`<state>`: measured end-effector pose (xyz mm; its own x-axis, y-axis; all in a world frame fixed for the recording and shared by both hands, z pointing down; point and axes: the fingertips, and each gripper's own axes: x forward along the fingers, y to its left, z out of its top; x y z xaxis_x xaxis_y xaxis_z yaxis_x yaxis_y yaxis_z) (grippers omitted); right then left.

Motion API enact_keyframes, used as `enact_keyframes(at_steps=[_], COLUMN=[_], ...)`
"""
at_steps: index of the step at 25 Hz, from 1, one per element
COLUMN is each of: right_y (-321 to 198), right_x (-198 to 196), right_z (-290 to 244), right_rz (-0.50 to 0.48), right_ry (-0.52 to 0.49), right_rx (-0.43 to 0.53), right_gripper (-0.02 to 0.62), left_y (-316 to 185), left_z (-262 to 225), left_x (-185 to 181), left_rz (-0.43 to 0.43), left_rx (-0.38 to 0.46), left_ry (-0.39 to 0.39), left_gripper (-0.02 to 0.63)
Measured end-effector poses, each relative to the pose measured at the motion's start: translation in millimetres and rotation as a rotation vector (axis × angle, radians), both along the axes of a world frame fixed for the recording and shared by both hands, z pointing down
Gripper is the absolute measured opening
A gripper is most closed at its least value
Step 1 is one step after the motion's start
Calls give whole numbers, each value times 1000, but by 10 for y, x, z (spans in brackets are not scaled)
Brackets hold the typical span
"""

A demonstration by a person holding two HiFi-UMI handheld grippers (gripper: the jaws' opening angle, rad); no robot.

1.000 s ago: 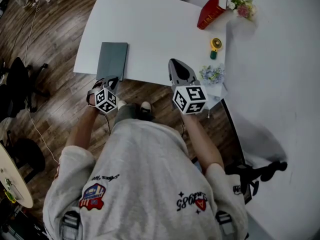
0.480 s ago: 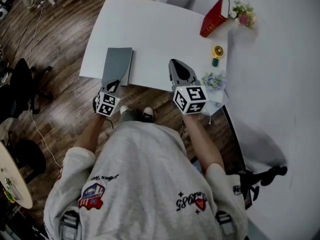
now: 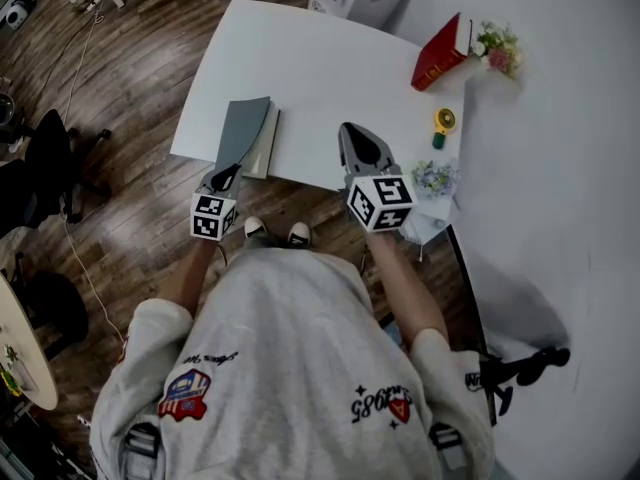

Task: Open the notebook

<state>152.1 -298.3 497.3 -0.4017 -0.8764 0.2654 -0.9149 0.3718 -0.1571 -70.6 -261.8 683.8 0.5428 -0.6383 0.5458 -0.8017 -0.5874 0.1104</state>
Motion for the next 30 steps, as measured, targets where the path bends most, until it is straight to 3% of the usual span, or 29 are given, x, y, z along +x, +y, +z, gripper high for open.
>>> enact_keyframes(at_steps=[7,19,30], right_y=[-44,-122,-180], right_x=[-255,-494,-576], right_z=[1,-68,-60], right_rz=[-42,-78,-76], right_ry=[-1,0,1], right_rx=[0,9,4], right_gripper=[0,0,0], left_y=[-54,-151,-243], left_z=[-178,-266,-138], left_x=[-386,-1073,-1556], left_rz=[-172,-429,-552], left_rx=[15,5,-30], left_ry=[126,277,312], left_gripper=[18,17,17])
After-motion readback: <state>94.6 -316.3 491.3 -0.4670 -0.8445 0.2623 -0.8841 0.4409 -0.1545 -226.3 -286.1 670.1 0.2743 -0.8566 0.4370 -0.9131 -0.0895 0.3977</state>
